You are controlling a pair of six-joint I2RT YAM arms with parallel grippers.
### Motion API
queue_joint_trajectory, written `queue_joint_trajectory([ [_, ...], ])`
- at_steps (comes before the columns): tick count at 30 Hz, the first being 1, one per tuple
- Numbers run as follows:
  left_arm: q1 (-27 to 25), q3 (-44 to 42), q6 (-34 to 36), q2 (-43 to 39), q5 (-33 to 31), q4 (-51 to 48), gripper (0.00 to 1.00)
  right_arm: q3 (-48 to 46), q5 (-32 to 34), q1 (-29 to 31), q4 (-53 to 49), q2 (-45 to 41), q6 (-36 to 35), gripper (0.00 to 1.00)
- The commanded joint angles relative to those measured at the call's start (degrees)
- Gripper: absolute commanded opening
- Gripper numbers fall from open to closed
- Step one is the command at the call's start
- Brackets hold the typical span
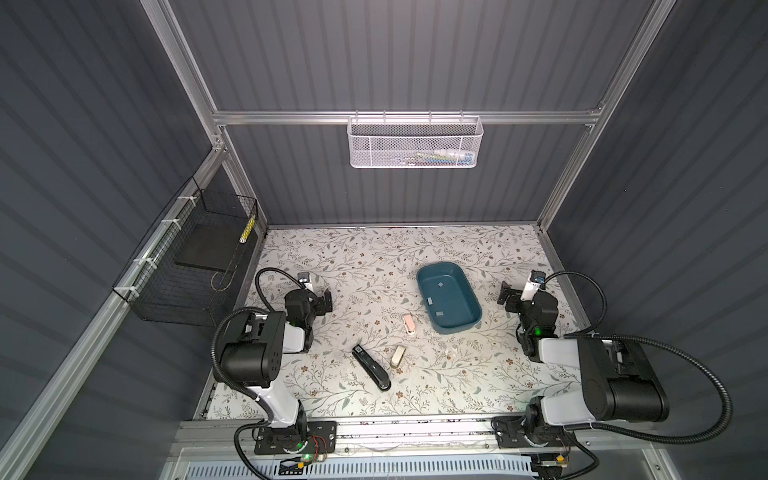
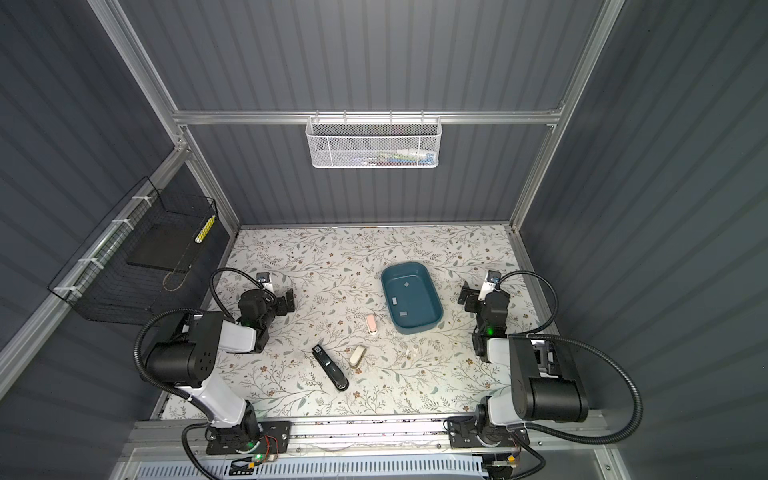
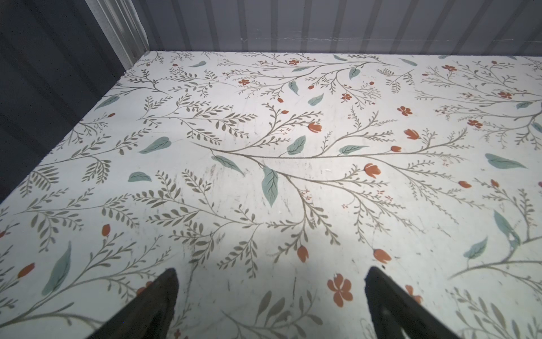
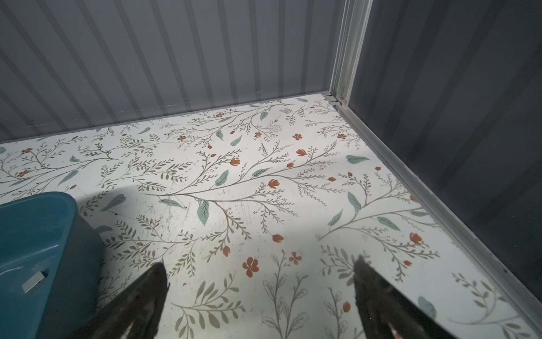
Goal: Load the staples into the stapler
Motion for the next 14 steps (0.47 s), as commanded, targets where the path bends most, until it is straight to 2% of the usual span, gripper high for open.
queue_joint_trajectory([
  [1,-0.04,1.05,1.24,0.29,0.65,-0.35,0.99,0.29,-0.34,0.06,1.35,0.42,0.08,0.99],
  [14,-0.04,1.03,1.22,0.26,0.6,-0.31,0.99,0.4,-0.71,0.82,1.27,0.35,-0.91,0.99],
])
